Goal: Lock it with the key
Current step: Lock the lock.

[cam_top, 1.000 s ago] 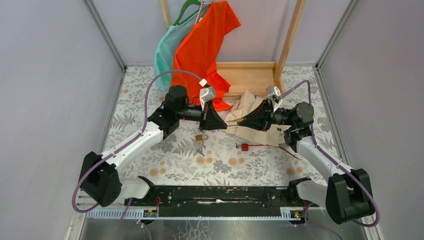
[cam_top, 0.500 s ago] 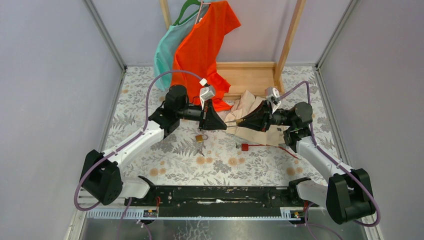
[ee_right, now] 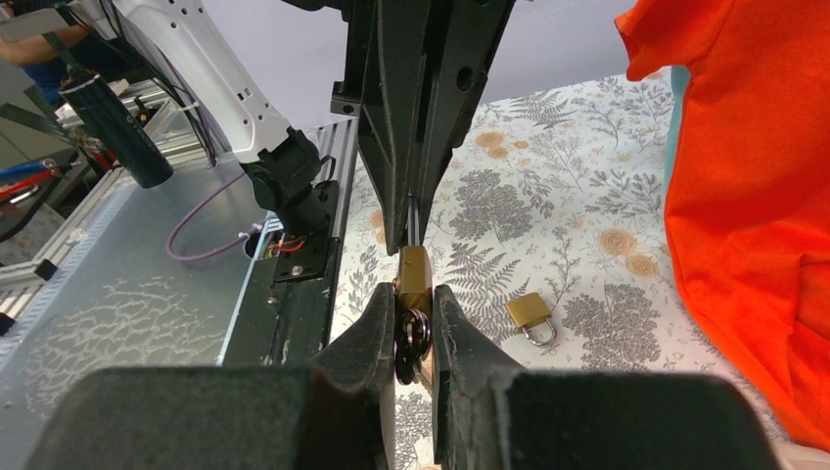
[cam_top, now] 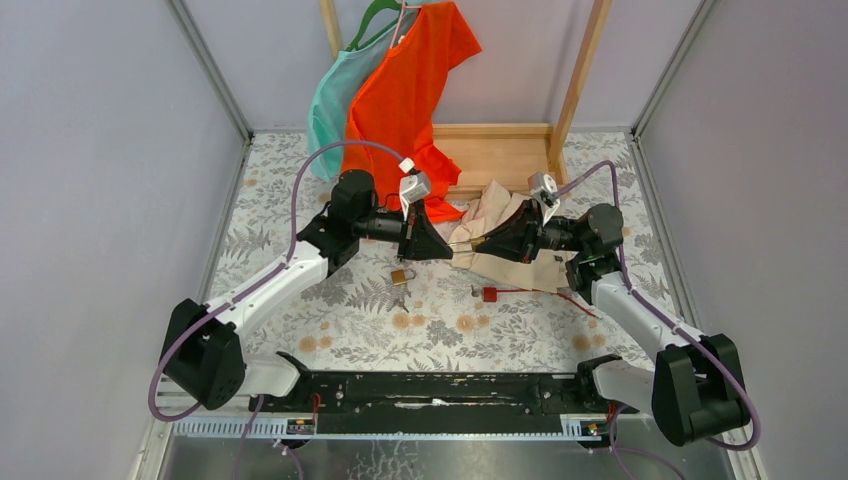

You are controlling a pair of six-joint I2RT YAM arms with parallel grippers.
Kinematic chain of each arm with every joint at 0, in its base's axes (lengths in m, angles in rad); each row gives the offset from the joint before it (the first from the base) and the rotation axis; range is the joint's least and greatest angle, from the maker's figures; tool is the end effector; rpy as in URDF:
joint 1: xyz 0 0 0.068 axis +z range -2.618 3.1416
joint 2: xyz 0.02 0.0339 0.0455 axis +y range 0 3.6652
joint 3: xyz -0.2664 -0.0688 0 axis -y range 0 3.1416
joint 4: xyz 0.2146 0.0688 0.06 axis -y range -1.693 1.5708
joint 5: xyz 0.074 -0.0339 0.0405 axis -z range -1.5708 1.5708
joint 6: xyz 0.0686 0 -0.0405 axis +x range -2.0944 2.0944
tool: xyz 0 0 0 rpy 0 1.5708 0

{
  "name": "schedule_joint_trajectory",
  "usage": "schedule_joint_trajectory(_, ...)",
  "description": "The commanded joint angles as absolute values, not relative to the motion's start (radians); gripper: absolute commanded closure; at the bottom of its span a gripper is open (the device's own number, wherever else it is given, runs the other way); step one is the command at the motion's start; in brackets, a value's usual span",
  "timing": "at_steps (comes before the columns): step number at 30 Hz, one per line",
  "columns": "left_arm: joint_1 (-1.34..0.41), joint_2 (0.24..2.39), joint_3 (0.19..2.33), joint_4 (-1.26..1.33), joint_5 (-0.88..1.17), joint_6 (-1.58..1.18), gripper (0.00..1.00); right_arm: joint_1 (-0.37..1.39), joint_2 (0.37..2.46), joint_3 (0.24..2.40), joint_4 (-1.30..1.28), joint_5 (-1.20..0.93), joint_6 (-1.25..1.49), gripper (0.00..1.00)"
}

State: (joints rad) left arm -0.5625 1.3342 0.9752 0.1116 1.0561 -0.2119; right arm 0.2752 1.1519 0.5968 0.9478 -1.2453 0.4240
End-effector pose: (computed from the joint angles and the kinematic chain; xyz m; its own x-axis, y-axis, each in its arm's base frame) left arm 0.2084 -0.2020 0.3269 -0.4079 0.1348 -0.9030 0.9110 -0.0054 -0.4123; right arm 0.1885 0.1208 0.3315 -0.0467 0.1235 -0.9912 -0.9985 0.0209 0.0496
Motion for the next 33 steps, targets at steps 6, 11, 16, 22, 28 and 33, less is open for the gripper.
schedule_joint_trajectory(6,-0.61,1.334,1.027,0.117,0.957,-0.111,1.0,0.323,1.175,0.604,1.067,-1.187,0.516,1.0)
schedule_joint_trajectory(11,-0.613,1.334,1.044,0.071,0.895,-0.073,1.0,0.326,1.175,0.602,1.062,-1.185,0.511,1.0)
schedule_joint_trajectory(16,-0.614,1.328,1.052,0.056,0.875,-0.063,1.0,0.326,1.18,0.601,1.028,-1.182,0.475,1.0)
schedule_joint_trajectory(22,-0.614,1.322,1.052,0.067,0.949,-0.081,1.0,0.326,1.176,0.601,0.962,-1.185,0.396,1.0)
schedule_joint_trajectory(28,-0.602,1.282,1.025,0.069,1.013,-0.061,1.0,0.325,1.142,0.629,0.736,-1.198,0.178,1.0)
schedule_joint_trajectory(33,-0.579,1.265,1.029,0.084,1.085,-0.082,1.0,0.328,1.149,0.632,0.675,-1.228,0.096,1.0)
